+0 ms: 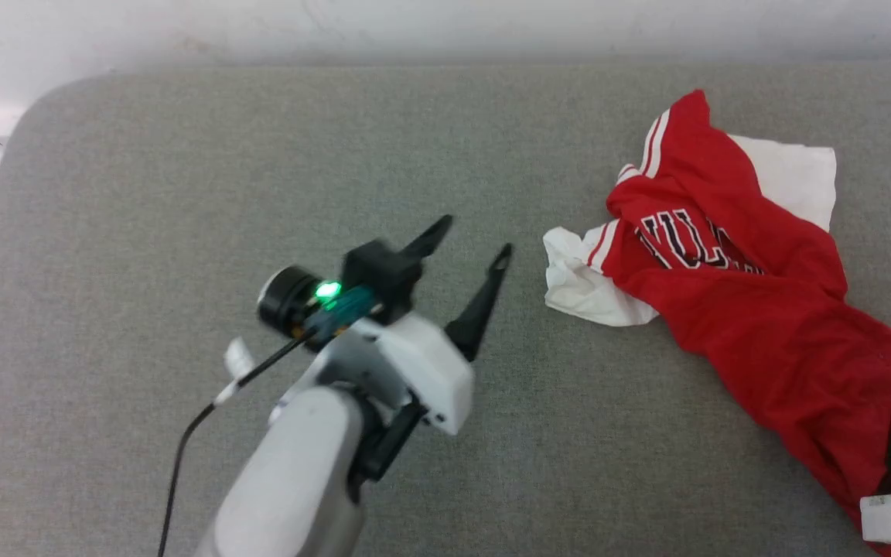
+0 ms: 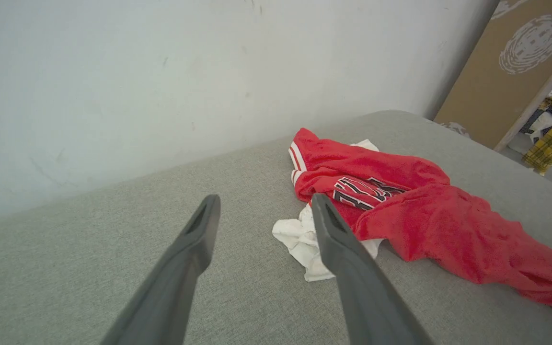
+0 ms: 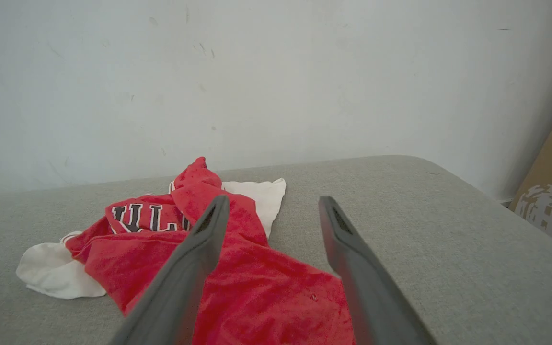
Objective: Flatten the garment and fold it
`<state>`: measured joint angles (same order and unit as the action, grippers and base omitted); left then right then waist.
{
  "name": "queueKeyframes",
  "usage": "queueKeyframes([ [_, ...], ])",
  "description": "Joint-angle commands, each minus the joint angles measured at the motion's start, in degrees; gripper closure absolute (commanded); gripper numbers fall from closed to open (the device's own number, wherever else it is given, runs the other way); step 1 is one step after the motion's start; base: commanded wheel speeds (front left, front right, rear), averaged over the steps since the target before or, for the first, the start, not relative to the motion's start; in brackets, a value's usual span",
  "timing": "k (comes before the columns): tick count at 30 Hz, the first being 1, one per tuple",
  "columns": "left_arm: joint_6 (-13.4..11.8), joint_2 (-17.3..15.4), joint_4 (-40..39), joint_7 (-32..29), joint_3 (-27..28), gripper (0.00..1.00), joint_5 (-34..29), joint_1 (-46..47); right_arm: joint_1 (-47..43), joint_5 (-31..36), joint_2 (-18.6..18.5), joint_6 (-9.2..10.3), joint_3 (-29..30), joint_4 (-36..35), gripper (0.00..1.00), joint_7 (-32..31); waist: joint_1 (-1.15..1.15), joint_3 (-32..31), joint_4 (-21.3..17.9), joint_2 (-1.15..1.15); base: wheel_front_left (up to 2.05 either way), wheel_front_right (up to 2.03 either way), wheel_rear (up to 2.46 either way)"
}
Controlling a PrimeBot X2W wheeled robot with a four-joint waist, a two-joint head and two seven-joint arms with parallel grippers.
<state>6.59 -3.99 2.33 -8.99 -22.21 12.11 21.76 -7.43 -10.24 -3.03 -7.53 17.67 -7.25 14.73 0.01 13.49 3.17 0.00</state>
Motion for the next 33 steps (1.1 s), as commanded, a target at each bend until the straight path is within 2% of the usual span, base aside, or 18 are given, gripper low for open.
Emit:
queueKeyframes([
  [1, 0.5, 0.3, 1.2, -1.9, -1.6, 0.0, 0.8, 2.3, 1.0, -0.2, 0.1, 0.04, -0.1, 0.2, 0.0, 0.3, -0.01, 2.3, -0.9, 0.0, 0.0, 0.0, 0.0],
  [7, 0.4, 1.0, 7.2, -10.5, -8.1, 0.0, 4.4, 8.7, 2.3, -0.1, 0.1, 0.04, 0.2, 1.0, 0.0, 0.3, -0.01, 4.5, -2.8, 0.0, 0.0, 0.0, 0.0],
  [12, -1.6, 1.1, 12.3, -14.2, -11.8, 0.0, 5.2, 11.2, 2.8, -0.2, 0.1, 0.04, 0.2, 1.5, 0.0, 0.3, -0.01, 5.4, -4.4, 0.0, 0.0, 0.0, 0.0],
  [16, -4.3, 1.1, 15.2, -14.3, -13.6, 0.0, 7.1, 12.4, 3.2, -0.4, 0.1, 0.04, 0.0, 1.8, 0.0, 0.3, -0.01, 6.3, -5.7, 0.0, 0.0, 0.0, 0.0],
  [22, -8.7, 1.1, 20.6, -12.4, -13.9, 0.0, 6.4, 15.0, 3.5, -0.7, 0.1, 0.04, -0.3, 1.8, 0.0, 0.3, -0.01, 7.9, -6.8, 0.0, 0.0, 0.0, 0.0],
  [26, -10.0, 1.1, 23.2, -11.3, -13.7, 0.0, 5.8, 16.2, 3.7, -0.7, 0.1, 0.04, -0.3, 1.7, 0.0, 0.3, -0.01, 8.6, -7.0, 0.0, 0.0, 0.0, 0.0],
  [29, -9.8, 1.1, 25.8, -11.7, -14.3, 0.0, 6.3, 17.0, 4.0, -0.7, 0.1, 0.04, -0.3, 1.7, 0.0, 0.3, -0.01, 9.0, -7.0, 0.0, 0.0, 0.0, 0.0],
  [30, -9.3, 1.1, 26.6, -12.6, -14.9, 0.22, 6.8, 17.1, 4.1, -0.6, 0.1, 0.04, -0.3, 1.7, 0.0, 0.3, -0.01, 9.1, -7.0, 0.0, 0.0, 0.0, 0.0],
  [31, -8.7, 1.1, 27.1, -13.3, -15.4, 1.0, 7.5, 17.2, 4.2, -0.5, 0.1, 0.04, -0.2, 1.7, 0.0, 0.3, -0.01, 9.1, -7.0, 0.0, 0.0, 0.0, 0.0],
  [33, -7.9, 1.1, 27.6, -14.3, -16.2, 1.0, 9.0, 17.3, 4.4, -0.3, 0.1, 0.04, 0.0, 1.8, 0.0, 0.3, -0.01, 9.2, -6.8, 0.0, 0.0, 0.0, 0.0],
])
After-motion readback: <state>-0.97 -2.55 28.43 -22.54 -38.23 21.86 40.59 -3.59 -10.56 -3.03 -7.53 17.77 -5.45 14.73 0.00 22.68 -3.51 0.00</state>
